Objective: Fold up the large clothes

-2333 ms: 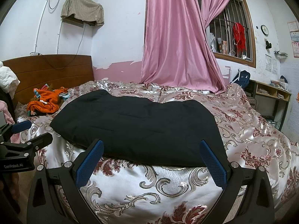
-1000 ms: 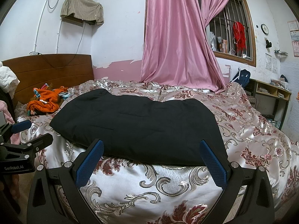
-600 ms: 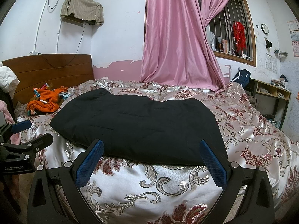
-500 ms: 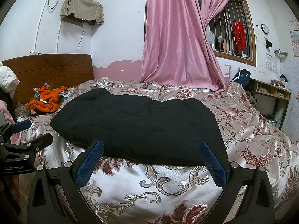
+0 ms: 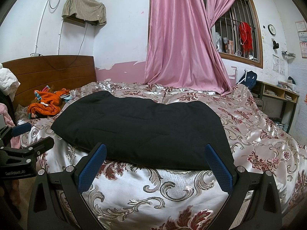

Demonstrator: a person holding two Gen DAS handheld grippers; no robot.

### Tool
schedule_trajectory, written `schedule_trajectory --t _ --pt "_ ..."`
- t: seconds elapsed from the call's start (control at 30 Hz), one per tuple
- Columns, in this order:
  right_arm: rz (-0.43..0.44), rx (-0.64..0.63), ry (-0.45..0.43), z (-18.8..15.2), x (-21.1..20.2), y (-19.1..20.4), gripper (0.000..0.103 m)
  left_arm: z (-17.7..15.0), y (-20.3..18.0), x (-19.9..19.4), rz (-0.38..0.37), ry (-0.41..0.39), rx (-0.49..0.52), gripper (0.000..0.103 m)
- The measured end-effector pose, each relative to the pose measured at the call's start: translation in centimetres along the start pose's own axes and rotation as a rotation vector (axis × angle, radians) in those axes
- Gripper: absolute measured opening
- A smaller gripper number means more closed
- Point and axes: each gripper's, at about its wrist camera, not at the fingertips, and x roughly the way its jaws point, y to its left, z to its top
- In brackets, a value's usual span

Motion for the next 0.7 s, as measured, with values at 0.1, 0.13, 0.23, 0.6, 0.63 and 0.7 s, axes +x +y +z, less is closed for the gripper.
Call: schedule_trajectory --t 0.1,0.13,0.23,0.6,0.63,0.7 --pt "0.0 0.0 0.0 0.01 0.02 0.02 0.1 -0.06 0.31 0.03 -0.005 0.006 -0.003 0.103" --pt "0.001 0.0 0.0 0.01 0.02 0.03 0.1 -0.05 0.3 0.03 -0.006 0.004 -0.002 0.103" --pt "0.0 0.0 0.0 0.03 0.0 0.02 0.1 -0.04 0.46 0.01 -0.009 -0.006 0.008 0.103" --pt "0.001 0.001 0.004 -0.16 0.04 0.0 0.1 -0.07 0.82 -0.25 -0.022 -0.01 0.028 0.103" --pt "0.0 0.001 0.003 -0.22 0.09 -0.01 0.1 -0.07 0.81 -0.23 -0.023 -0.009 0.028 0.103" --pt "0.0 0.001 0.003 -0.23 0.08 -0.02 0.1 -0.07 0.85 -0.22 -0.024 -0.008 0.028 0.103"
